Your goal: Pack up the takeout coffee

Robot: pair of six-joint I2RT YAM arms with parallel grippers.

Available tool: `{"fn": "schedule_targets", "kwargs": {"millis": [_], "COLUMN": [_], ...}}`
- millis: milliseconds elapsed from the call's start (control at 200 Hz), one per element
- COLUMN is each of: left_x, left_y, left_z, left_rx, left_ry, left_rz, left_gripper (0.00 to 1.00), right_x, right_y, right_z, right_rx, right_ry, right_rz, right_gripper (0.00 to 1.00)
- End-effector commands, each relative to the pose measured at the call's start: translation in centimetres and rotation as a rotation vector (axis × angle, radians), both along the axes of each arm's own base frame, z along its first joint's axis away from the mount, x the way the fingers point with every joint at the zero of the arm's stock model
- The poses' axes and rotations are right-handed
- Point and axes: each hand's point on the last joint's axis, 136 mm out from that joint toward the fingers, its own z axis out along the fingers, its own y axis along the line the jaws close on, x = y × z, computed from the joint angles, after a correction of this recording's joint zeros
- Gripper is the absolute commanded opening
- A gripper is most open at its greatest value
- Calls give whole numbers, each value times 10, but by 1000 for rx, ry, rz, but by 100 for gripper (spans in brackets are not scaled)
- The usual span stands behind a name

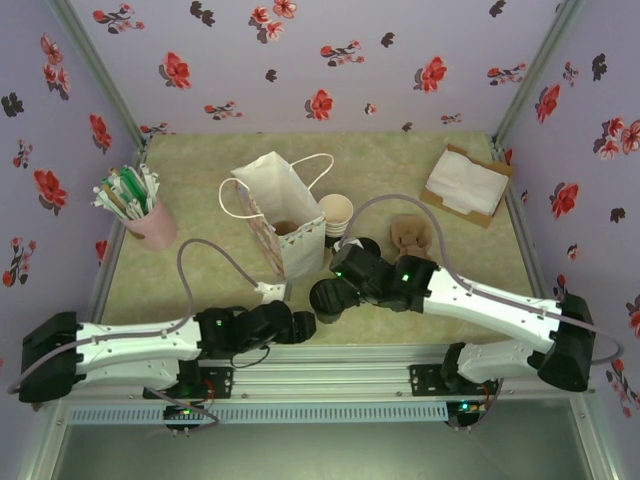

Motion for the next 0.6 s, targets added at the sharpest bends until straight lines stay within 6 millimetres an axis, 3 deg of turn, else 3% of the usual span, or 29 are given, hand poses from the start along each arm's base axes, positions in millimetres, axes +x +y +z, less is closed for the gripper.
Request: {"fn": "schedule_targets", "kwargs": {"millis": [0, 290, 595], "left_x": [1, 17, 23], "left_y": [26, 68, 85], "left_z": [3, 23, 30], "left_rx": [101, 110, 115], "left_ry": [-20, -57, -71], "left_rz": [-14, 52, 89], "left_gripper": [71, 75, 76], "right_x": [1, -1, -3], "right_y": [-1, 7, 23], "right_z": [4, -3, -10], "right_rx": [-22, -68, -140], "right_ry": [4, 48, 58], "right_rz": [-66, -152, -91], "right_gripper": [91, 91, 89]}}
